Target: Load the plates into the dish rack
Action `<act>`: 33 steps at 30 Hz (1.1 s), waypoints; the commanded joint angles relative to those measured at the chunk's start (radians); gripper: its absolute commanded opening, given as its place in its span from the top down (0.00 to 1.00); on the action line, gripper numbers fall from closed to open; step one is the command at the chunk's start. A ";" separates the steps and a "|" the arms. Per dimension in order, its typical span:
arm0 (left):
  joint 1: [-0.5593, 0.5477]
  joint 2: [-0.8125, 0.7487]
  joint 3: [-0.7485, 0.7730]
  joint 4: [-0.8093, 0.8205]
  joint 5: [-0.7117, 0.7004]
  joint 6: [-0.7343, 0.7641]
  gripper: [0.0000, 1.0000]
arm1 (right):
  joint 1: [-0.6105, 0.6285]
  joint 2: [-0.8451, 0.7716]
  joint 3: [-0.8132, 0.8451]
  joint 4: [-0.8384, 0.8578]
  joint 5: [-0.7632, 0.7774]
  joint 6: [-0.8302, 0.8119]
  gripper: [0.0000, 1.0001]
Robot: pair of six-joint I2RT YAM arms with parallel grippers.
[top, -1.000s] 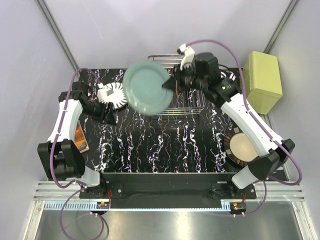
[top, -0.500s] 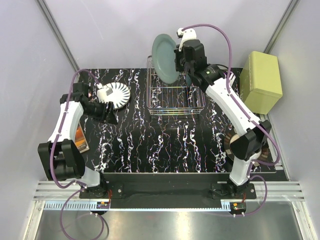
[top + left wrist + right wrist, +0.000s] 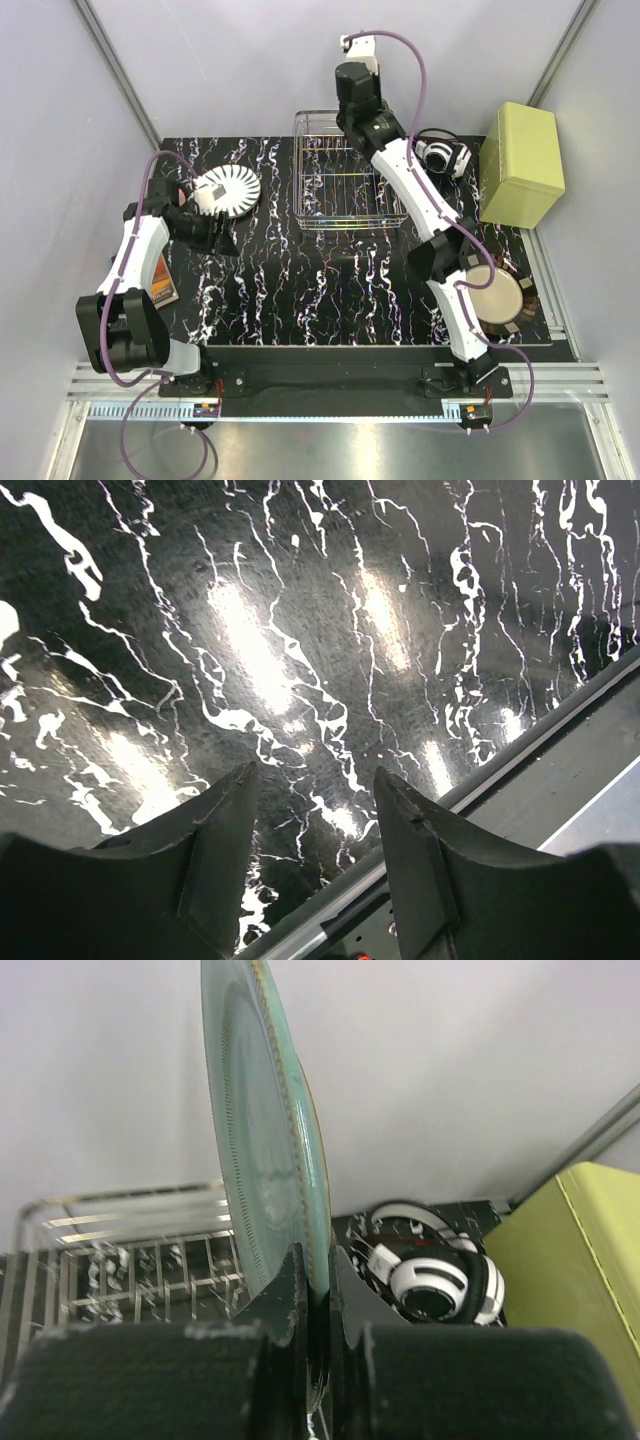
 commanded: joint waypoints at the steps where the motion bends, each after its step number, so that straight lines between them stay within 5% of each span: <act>1: -0.002 -0.051 -0.035 0.058 0.048 -0.025 0.46 | 0.002 -0.023 0.025 0.145 0.079 -0.017 1.00; 13: -0.002 -0.032 -0.043 0.074 0.039 -0.025 0.39 | -0.006 -0.005 -0.087 0.163 0.104 -0.036 1.00; 18: -0.002 -0.019 -0.043 0.088 -0.017 -0.046 0.12 | -0.009 0.026 -0.101 0.163 0.108 -0.031 1.00; 33: -0.002 -0.004 -0.071 0.126 -0.037 -0.088 0.09 | -0.041 0.087 -0.113 0.177 0.088 -0.046 1.00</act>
